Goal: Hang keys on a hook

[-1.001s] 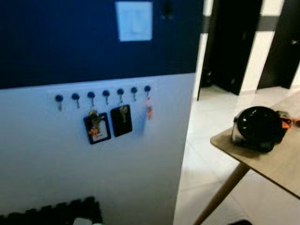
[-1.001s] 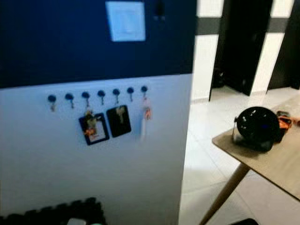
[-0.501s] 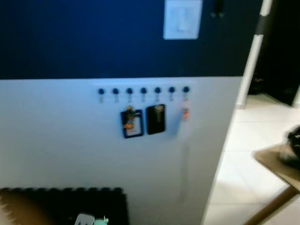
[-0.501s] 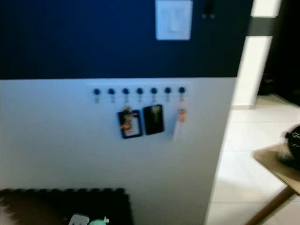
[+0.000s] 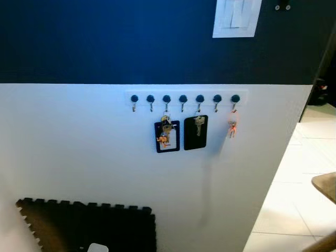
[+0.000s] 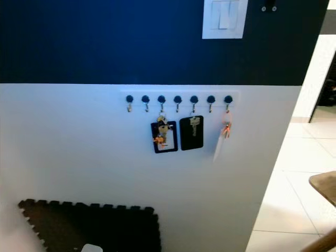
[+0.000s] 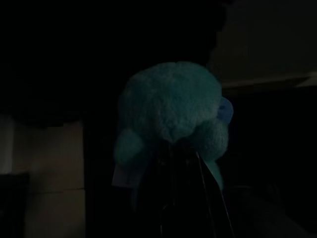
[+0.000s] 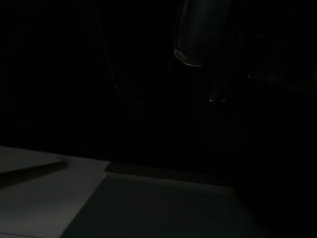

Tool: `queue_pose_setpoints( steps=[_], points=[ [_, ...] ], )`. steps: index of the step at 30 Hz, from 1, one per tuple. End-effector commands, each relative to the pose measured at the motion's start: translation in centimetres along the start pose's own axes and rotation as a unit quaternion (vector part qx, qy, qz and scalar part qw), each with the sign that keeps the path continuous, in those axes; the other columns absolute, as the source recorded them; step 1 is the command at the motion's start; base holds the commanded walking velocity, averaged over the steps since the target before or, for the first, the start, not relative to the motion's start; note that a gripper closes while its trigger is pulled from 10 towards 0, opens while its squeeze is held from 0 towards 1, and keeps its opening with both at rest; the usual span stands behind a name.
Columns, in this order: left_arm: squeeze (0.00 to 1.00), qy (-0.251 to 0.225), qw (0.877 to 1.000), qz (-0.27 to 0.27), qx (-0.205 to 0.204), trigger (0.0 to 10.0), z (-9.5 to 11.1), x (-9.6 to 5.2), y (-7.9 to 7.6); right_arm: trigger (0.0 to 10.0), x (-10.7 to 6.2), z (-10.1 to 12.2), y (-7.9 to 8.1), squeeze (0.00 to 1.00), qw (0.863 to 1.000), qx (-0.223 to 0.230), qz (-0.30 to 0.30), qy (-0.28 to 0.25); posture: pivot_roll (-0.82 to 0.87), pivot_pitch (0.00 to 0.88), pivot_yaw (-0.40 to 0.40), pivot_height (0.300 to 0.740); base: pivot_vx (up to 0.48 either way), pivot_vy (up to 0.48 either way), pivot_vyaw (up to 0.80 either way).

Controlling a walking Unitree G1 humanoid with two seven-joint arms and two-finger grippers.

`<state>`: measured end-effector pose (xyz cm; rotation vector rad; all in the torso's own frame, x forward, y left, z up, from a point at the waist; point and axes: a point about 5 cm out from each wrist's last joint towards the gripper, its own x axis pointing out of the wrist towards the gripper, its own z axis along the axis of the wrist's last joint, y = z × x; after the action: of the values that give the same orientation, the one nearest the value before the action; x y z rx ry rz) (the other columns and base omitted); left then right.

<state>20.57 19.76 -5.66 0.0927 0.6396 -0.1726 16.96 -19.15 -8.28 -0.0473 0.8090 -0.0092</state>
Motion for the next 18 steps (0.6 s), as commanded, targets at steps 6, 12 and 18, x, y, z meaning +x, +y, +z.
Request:
queue_pose_setpoints(
  steps=[6, 12, 18],
  points=[
    [0.0, 0.012, 1.0, -0.002, 0.007, 10.0, -0.14, 0.1, -0.15, 10.0, -0.02, -0.22, 0.16, 0.0, 1.0, 0.006, 0.002, 0.007, 0.05, 0.03, 0.018, 0.74, 0.0, -0.37, 0.0],
    [0.0, 0.022, 0.999, 0.025, -0.005, 10.0, -0.21, 0.1, 0.45, 10.0, -0.01, -0.23, 0.17, 0.0, 1.0, 0.006, 0.001, 0.008, 0.05, 0.029, 0.019, 0.74, 0.0, -0.08, 0.0],
    [0.0, 0.023, 0.999, 0.023, -0.002, 10.0, -0.2, 0.06, 0.63, 10.0, -0.05, -0.36, 0.31, 0.0, 1.0, 0.008, 0.003, 0.009, 0.06, 0.03, 0.021, 0.74, 0.0, 0.0, 0.0]
  ],
)
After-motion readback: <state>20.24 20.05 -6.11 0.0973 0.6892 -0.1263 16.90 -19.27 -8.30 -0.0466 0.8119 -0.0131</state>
